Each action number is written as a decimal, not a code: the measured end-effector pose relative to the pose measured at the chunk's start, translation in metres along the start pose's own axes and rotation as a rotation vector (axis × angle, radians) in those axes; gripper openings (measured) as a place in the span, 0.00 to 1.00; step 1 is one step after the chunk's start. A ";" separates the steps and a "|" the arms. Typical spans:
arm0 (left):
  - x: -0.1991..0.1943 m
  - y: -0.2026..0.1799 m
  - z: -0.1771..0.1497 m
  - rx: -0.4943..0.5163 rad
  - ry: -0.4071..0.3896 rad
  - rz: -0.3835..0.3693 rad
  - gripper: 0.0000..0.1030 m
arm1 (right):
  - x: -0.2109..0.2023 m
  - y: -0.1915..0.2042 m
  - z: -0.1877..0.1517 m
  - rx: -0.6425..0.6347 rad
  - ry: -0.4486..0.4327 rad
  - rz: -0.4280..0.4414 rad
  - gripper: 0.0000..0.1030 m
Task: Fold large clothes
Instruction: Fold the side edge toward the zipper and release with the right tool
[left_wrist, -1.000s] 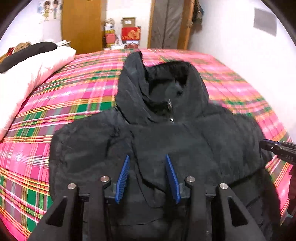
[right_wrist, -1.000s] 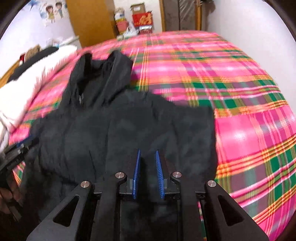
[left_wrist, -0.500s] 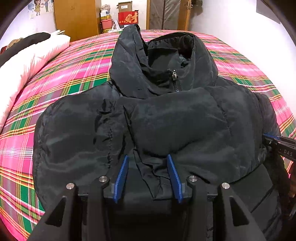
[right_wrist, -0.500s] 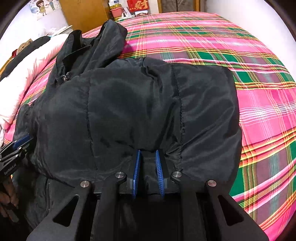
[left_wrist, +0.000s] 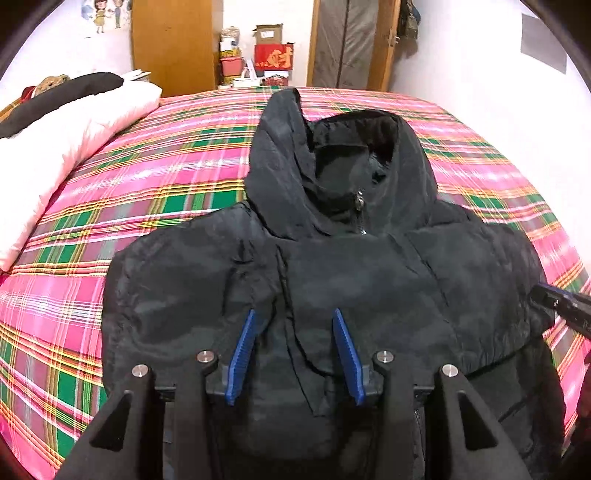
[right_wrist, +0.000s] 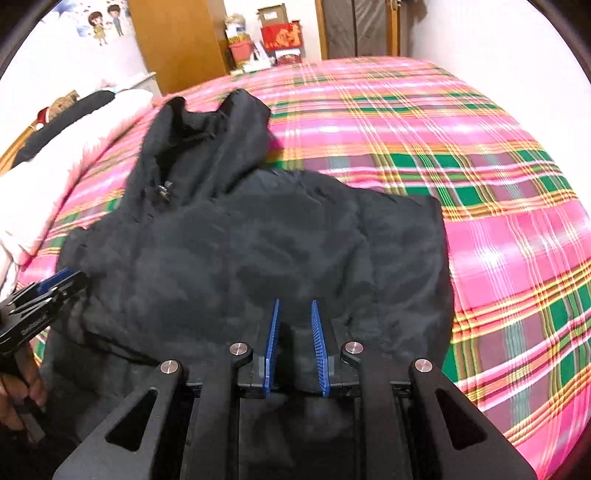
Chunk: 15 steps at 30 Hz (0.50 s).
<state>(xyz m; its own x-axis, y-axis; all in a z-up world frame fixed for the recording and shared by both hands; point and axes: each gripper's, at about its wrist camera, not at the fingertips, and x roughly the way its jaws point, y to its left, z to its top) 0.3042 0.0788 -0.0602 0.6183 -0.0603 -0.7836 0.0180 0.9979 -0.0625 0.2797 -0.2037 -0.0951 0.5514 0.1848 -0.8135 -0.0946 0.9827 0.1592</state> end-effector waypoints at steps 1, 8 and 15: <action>0.002 0.001 -0.001 0.000 0.010 0.006 0.45 | 0.007 0.004 0.000 -0.006 0.016 0.005 0.18; 0.016 0.007 -0.004 -0.008 0.064 0.030 0.45 | 0.034 0.010 -0.006 -0.006 0.074 0.008 0.18; 0.002 0.010 0.002 -0.021 0.018 0.033 0.45 | 0.005 0.012 -0.001 -0.023 0.007 0.015 0.19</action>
<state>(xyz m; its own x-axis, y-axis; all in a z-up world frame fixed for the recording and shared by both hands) 0.3067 0.0891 -0.0610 0.6044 -0.0275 -0.7962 -0.0187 0.9986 -0.0488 0.2804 -0.1910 -0.0977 0.5438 0.1994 -0.8152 -0.1220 0.9798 0.1584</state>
